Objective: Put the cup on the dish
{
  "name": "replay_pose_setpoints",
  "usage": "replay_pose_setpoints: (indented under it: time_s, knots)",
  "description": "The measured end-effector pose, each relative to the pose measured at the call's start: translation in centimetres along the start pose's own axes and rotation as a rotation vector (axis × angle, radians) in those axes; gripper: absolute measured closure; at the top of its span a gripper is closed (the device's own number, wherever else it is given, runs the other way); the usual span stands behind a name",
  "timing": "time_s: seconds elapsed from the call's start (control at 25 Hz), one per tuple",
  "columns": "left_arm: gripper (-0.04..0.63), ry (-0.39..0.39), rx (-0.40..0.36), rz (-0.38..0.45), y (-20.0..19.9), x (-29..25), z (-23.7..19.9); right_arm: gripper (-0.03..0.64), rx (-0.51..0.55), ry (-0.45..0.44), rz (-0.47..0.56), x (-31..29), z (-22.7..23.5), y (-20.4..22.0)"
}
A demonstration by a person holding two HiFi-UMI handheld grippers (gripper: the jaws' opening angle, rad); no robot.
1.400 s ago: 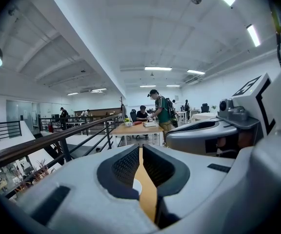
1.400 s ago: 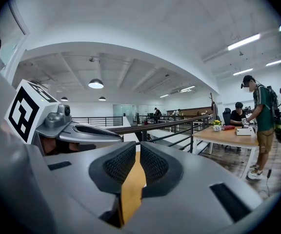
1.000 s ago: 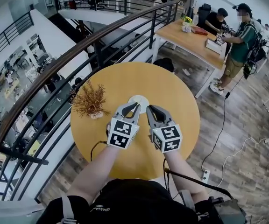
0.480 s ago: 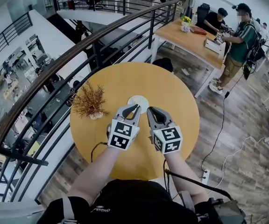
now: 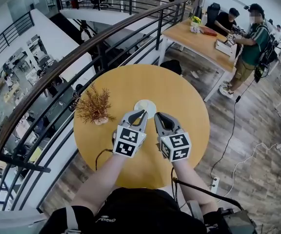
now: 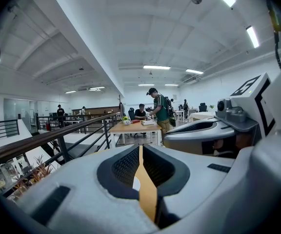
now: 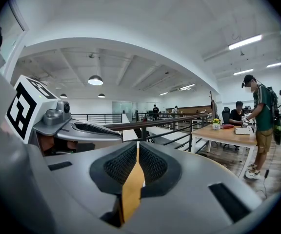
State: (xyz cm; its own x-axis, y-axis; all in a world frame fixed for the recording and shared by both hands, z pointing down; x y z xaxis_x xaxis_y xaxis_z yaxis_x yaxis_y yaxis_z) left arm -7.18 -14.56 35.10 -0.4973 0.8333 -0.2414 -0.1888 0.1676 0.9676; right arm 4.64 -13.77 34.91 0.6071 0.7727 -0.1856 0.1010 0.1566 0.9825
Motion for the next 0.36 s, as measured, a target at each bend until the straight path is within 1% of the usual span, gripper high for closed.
replay_pose_setpoints:
  time_s: [0.36]
  knots:
    - [0.569, 0.008, 0.002, -0.006, 0.52, -0.28, 0.02, 0.601, 0.004, -0.003, -0.010, -0.39, 0.02, 0.44]
Point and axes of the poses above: the fingertips, and each gripper's own axes: x backward along the fingers, z to its right, y out of its underside, the point moved 7 cm from there along x, backward along the fingers, and after that the axes turned 3 degrees about -y, right-handed, at the moved point
